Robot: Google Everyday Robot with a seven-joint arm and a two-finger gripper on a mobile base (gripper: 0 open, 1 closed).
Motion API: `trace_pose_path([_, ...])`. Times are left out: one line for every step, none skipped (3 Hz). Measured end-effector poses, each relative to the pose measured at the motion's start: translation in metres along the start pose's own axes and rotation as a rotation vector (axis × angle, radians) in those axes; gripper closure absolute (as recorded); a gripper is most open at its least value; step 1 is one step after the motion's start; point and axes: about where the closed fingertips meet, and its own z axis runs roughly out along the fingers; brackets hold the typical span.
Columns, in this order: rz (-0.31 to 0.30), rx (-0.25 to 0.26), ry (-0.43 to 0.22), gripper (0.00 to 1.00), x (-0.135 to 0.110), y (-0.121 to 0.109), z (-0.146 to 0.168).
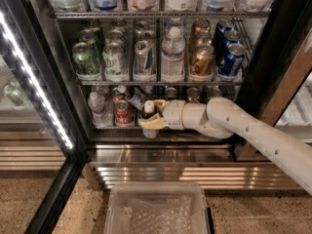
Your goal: Pick blue plastic bottle from bottom shelf of fridge
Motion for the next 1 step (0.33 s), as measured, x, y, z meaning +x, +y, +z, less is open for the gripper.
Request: trace_pose_path([-0.001,0.001,-0.001,1.0,0.0018,0.0009,-0.0001])
